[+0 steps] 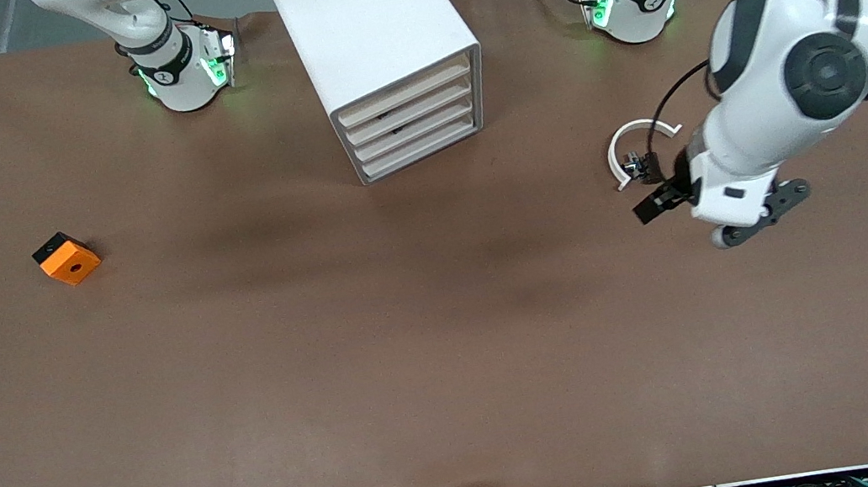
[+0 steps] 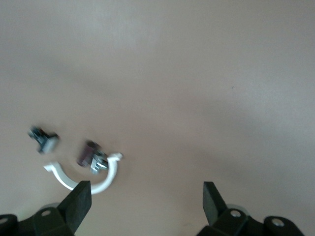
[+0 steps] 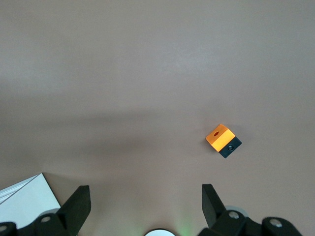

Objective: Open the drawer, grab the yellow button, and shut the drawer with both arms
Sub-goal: 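Reach the left gripper toward the front of the white drawer cabinet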

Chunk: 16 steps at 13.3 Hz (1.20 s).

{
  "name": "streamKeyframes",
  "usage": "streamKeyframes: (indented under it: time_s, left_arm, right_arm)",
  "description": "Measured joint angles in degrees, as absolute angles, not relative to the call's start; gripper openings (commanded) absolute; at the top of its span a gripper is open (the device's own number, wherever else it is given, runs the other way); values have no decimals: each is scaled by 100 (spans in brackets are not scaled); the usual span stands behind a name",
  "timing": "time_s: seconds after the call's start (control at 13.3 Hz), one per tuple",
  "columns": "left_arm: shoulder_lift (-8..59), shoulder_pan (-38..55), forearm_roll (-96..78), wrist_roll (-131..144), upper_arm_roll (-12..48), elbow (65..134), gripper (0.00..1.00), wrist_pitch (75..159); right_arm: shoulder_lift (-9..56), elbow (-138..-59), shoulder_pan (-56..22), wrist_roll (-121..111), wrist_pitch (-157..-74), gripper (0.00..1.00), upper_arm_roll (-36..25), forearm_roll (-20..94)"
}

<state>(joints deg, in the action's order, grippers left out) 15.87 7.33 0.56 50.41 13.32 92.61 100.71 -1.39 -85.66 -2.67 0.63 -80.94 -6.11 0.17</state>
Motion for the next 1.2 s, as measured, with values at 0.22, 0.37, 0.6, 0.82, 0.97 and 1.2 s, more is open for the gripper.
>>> streamKeyframes:
  time_s: [0.22, 0.37, 0.6, 0.82, 0.97, 1.2]
  left_arm:
    - [1984, 1090, -208, 6330, 1342, 9242, 100, 10116]
    - [2286, 1288, -290, 7106, 1346, 9218, 100, 10181]
    - [2878, 1651, -359, 8868, 1348, 8860, 100, 10387]
    - [3609, 1940, -416, 10946, 1351, 8277, 100, 10602]
    - [3957, 2095, -548, 11681, 1355, 8096, 100, 10894]
    - [4206, 2340, -1493, 11986, 1359, 8013, 100, 11063]
  right_arm:
    - [-139, -8562, -266, 63, -8094, 100, -613, 17]
    - [-139, -8556, -266, 63, -8094, 100, -614, 17]
    - [-139, -8547, -265, 63, -8094, 100, -615, 17]
    - [-138, -8540, -265, 63, -8092, 100, -615, 17]
    - [-138, -8538, -265, 63, -8092, 100, -615, 17]
    - [-137, -8537, -265, 63, -8092, 100, -616, 17]
